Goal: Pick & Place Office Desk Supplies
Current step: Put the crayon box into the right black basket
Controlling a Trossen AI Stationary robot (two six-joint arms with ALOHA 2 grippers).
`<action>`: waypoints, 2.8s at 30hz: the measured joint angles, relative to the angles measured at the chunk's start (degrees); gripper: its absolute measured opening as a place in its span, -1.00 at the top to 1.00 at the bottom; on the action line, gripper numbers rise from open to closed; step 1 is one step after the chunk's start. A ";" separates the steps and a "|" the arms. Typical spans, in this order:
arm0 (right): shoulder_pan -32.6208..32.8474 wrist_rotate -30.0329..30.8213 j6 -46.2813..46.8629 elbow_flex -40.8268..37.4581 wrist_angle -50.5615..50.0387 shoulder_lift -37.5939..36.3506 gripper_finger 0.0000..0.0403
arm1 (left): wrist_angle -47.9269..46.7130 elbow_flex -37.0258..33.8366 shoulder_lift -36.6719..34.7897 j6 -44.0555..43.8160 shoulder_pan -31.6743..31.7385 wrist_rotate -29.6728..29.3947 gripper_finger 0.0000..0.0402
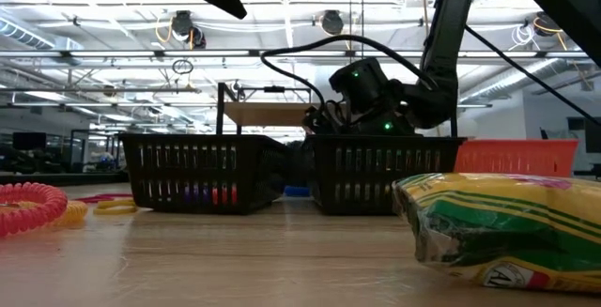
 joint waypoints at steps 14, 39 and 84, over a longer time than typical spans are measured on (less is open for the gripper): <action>-0.59 4.58 2.10 -0.14 5.19 0.09 -0.47 | 0.51 0.00 0.00 0.06 0.00 -0.02 0.91; -1.24 2.95 2.03 5.30 1.40 3.21 -0.48 | 1.49 0.00 0.00 0.87 -0.02 0.03 0.91; 2.37 -7.32 1.70 3.61 -2.97 -4.29 1.00 | 1.80 0.00 -0.02 0.81 -0.02 0.83 0.91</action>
